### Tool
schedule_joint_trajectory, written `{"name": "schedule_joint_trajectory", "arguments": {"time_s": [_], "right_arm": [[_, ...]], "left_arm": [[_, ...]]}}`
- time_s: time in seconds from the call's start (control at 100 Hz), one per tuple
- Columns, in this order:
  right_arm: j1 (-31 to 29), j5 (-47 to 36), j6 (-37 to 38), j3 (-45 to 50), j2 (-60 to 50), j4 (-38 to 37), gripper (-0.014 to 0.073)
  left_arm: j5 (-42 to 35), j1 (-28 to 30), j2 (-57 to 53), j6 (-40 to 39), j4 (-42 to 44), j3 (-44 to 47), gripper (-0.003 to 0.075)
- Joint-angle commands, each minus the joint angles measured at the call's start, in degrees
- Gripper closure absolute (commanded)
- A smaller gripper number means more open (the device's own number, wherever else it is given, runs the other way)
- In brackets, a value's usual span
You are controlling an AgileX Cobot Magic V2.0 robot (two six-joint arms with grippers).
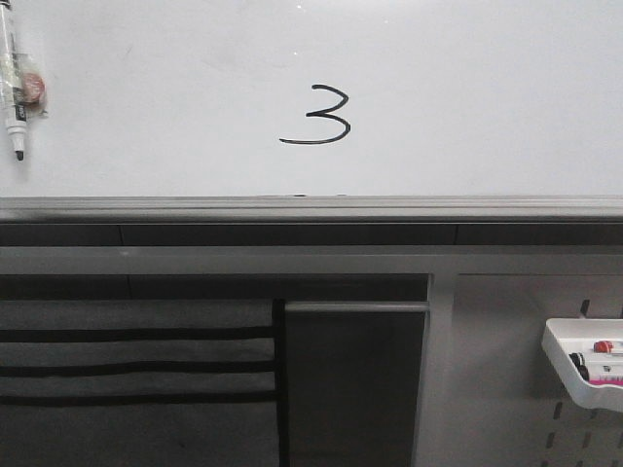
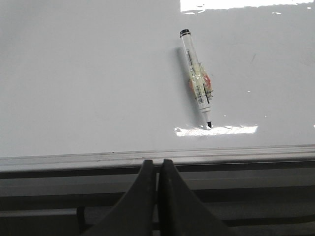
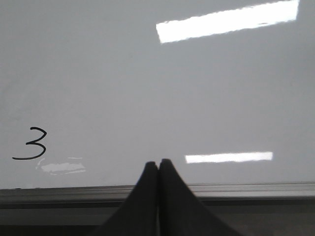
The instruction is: Write number 3 on whiteboard
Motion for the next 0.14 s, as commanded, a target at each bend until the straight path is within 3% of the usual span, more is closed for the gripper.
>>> {"name": "schedule_joint_trajectory", "arguments": {"time_s": [0.0,0.13], "right_arm": [[-0.3,-4.9,-0.1,1.3,-1.2,0.1,0.0668],[-0.3,-4.9,-0.1,1.3,-1.2,0.1,0.0668]], "left_arm": [[-5.0,0.2,-1.8,-0.6,-0.1,0.2,0.0739],[-5.0,0.2,-1.8,-0.6,-0.1,0.2,0.0739]]}}
